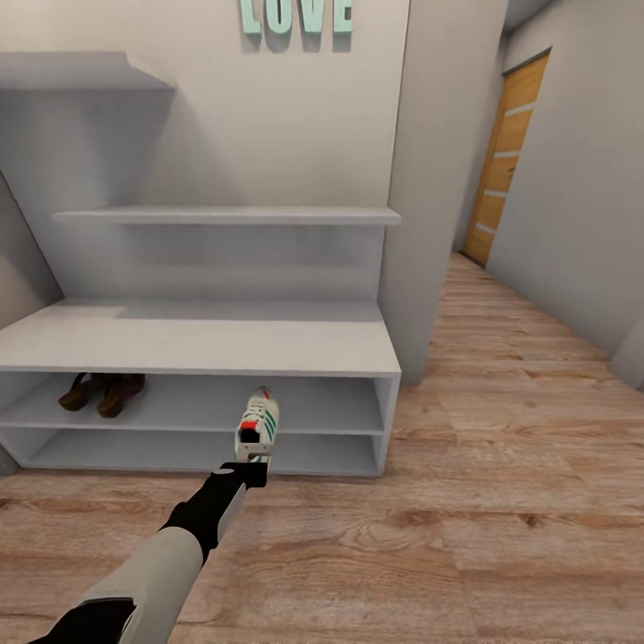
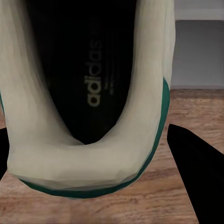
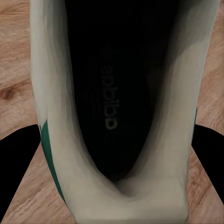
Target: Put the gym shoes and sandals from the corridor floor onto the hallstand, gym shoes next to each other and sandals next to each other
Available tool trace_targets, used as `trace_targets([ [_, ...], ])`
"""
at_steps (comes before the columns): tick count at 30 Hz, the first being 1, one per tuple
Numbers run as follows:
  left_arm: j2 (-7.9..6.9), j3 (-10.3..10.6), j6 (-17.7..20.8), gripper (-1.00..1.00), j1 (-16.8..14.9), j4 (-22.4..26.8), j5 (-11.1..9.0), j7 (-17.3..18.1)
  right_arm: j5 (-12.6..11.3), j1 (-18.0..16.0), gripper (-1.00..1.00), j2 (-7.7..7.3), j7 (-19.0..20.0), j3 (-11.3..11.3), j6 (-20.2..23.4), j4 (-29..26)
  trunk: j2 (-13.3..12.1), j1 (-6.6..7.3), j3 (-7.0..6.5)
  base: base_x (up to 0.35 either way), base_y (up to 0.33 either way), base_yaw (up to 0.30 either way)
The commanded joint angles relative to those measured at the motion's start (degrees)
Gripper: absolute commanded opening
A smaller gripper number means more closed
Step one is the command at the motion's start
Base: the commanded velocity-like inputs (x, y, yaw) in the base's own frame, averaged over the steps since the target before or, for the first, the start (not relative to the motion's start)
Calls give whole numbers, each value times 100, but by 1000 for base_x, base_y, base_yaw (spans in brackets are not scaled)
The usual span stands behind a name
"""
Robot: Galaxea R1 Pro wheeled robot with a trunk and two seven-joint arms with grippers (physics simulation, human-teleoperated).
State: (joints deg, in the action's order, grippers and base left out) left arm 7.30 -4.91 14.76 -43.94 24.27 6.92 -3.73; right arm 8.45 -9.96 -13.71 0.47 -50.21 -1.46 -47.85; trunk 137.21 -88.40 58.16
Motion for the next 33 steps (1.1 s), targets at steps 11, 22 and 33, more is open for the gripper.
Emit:
trace_targets([
  [11, 8, -45, 17, -100, 27, 16, 65, -23, 69, -4, -100, 8, -3, -6, -29, 13, 2, 1, 9, 77, -102, 0],
  [22, 8, -45, 9, -100, 35, 17, 64, -30, 69, -6, -100, 8, -3, -6, -30, 39, 2, 1, 9, 161, -227, 0],
  [33, 1, -45, 9, -100, 43, 42, 64, -32, 69, -6, -100, 8, -3, -6, -26, 47, 2, 1, 9, 182, -231, 0],
])
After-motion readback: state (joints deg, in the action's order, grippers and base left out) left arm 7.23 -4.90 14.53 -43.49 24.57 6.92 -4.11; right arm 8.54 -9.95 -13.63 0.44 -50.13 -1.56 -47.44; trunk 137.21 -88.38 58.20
